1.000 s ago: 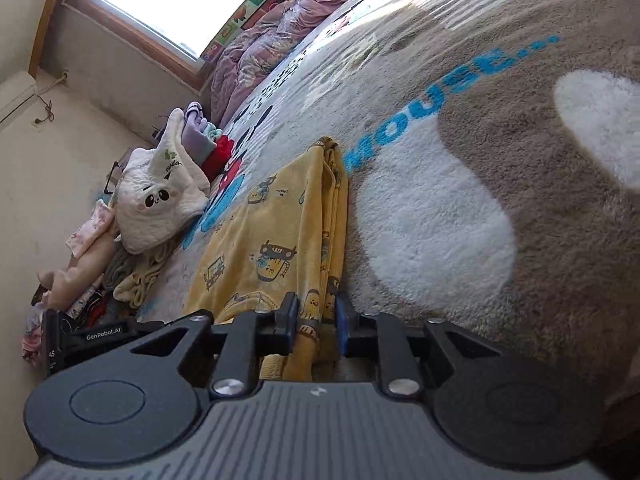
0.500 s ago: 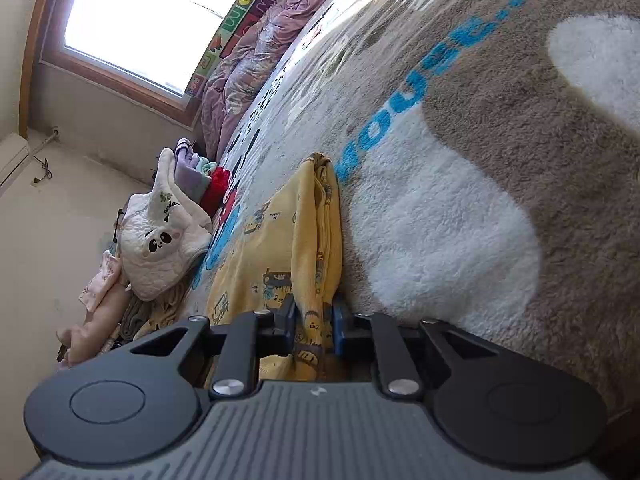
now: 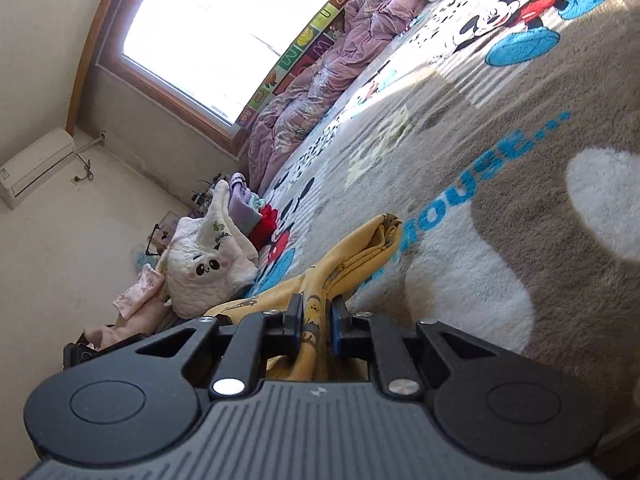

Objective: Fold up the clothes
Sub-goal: 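Lift the folded shirt with both grippers and carry it toward the pillows, then lower the folded shirt onto the bed and open both grippers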

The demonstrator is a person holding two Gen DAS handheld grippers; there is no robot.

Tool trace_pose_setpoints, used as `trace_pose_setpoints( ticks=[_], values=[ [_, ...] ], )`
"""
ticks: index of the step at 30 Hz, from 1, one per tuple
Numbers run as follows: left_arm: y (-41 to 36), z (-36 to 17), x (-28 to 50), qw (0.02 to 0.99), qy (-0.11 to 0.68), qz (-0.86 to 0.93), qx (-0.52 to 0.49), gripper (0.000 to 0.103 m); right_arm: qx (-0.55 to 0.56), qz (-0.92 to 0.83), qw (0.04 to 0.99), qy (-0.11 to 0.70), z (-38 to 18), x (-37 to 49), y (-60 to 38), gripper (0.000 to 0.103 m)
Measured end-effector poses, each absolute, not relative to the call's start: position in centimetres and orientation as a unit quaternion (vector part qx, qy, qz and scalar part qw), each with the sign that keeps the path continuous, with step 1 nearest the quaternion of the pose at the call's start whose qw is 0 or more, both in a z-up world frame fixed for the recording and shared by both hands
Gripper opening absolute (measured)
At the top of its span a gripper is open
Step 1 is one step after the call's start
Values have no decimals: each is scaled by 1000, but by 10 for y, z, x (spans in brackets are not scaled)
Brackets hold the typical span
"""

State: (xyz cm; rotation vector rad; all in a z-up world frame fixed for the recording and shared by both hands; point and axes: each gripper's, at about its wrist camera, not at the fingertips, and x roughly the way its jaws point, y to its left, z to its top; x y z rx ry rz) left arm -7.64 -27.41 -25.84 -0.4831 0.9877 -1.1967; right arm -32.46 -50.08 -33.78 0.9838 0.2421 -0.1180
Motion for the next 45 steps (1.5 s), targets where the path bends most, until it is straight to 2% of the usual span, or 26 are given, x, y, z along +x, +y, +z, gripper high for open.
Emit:
trace_pose_setpoints(
  ticks=[8, 19, 24, 25, 27, 28, 30, 33, 35, 37, 43, 45],
  values=[
    [-422, -236, -118, 641, 435, -619, -133, 12, 466, -126, 876, 5, -331, -412, -584, 15],
    [-655, -231, -203, 510, 431, -743, -41, 12, 465, -279, 822, -176, -345, -548, -698, 15],
    [-735, -213, -232, 468, 407, -783, -46, 12, 415, -328, 815, -237, -338, -585, -742, 15],
    [-750, -213, -235, 466, 408, -784, -46, 14, 423, -344, 803, -242, -344, -589, -751, 15],
    [-790, -234, -236, 493, 461, -738, -1, 42, 441, -376, 775, -250, -357, -596, -769, 18],
    [-802, -252, -232, 513, 493, -702, 23, 58, 469, -397, 755, -229, -375, -594, -774, 20],
    [-802, -282, -224, 523, 521, -674, 31, 57, 528, -424, 711, -189, -413, -590, -783, 23],
    [-774, -306, -216, 506, 533, -677, -30, 57, 579, -419, 672, -196, -437, -598, -788, 26],
    [-757, -310, -215, 509, 531, -675, -53, 57, 559, -431, 681, -197, -433, -600, -787, 33],
    [-742, -309, -218, 529, 519, -670, -50, 56, 542, -446, 689, -179, -427, -596, -785, 33],
    [-708, -284, -246, 593, 469, -653, 38, 56, 438, -508, 741, -8, -399, -563, -770, 35],
    [-696, -272, -259, 609, 449, -649, 73, 57, 429, -526, 734, -6, -389, -564, -759, 41]
  ],
)
